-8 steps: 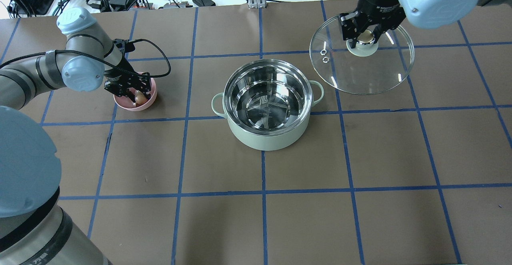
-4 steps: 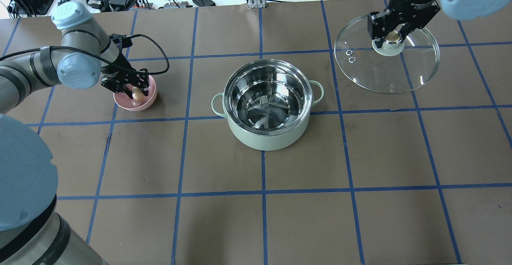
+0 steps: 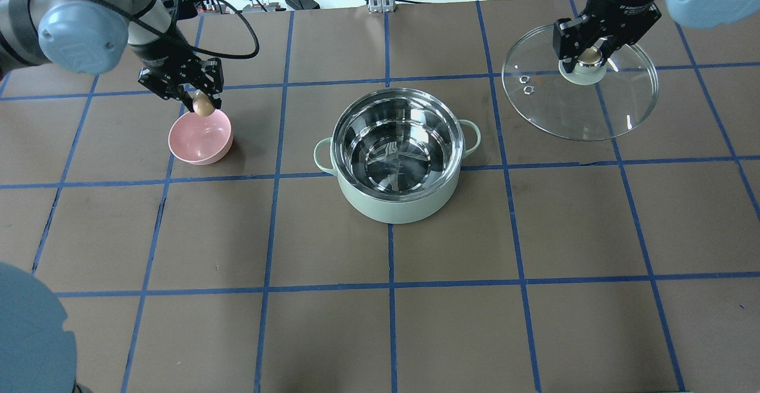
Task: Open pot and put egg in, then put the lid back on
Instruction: 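Lift the lid off with the right gripper while the left lifts the egg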
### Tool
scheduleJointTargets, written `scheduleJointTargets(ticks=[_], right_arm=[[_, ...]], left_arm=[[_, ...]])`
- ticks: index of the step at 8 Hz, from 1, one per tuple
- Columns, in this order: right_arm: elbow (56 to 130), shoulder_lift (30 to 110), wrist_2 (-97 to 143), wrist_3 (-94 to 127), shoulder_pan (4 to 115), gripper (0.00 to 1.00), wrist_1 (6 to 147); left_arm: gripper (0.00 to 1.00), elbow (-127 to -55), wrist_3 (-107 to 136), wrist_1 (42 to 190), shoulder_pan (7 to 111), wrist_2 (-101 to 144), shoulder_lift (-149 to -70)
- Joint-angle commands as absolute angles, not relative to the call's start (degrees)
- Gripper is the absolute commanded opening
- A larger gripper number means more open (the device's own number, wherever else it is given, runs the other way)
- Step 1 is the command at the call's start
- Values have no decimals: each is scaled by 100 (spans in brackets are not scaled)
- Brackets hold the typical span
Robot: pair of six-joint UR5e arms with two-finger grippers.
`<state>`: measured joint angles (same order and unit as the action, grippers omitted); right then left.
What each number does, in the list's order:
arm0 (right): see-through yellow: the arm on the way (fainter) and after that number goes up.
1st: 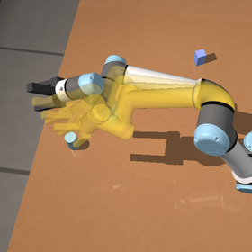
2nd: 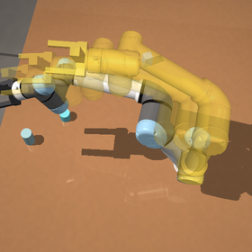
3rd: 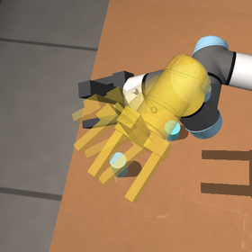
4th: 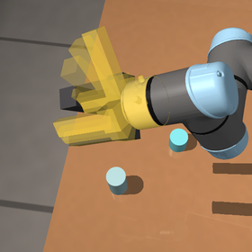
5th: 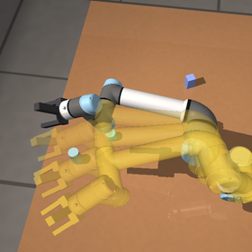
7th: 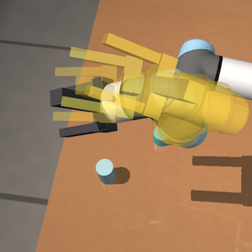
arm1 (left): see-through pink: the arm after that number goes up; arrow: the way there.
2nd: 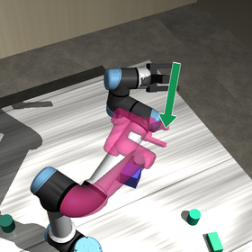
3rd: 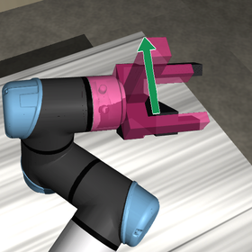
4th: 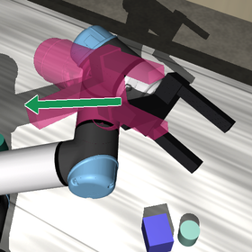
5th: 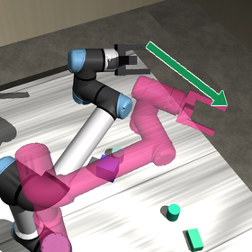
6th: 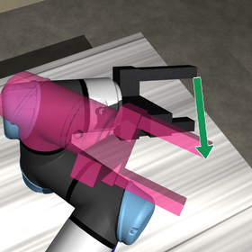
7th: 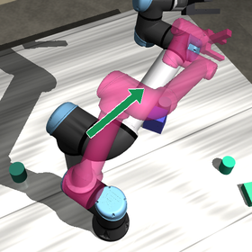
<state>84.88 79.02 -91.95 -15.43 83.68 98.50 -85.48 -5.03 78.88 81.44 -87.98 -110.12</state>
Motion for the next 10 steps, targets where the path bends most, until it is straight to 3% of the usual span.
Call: scheduleJointTargets(ticks=[1,6,10], right_arm=[[8490,7901,-9193,-1652,8358,0,9835],[8525,7901,-9193,-1705,8350,0,9809],[8534,7901,-9185,-1819,8341,0,9809]], left_arm=[[0,-7779,759,8394,9320,-8834,-10872],[0,-7831,1790,7440,10860,-8456,-11467],[0,-8084,1995,7076,11039,-8516,-11760]])
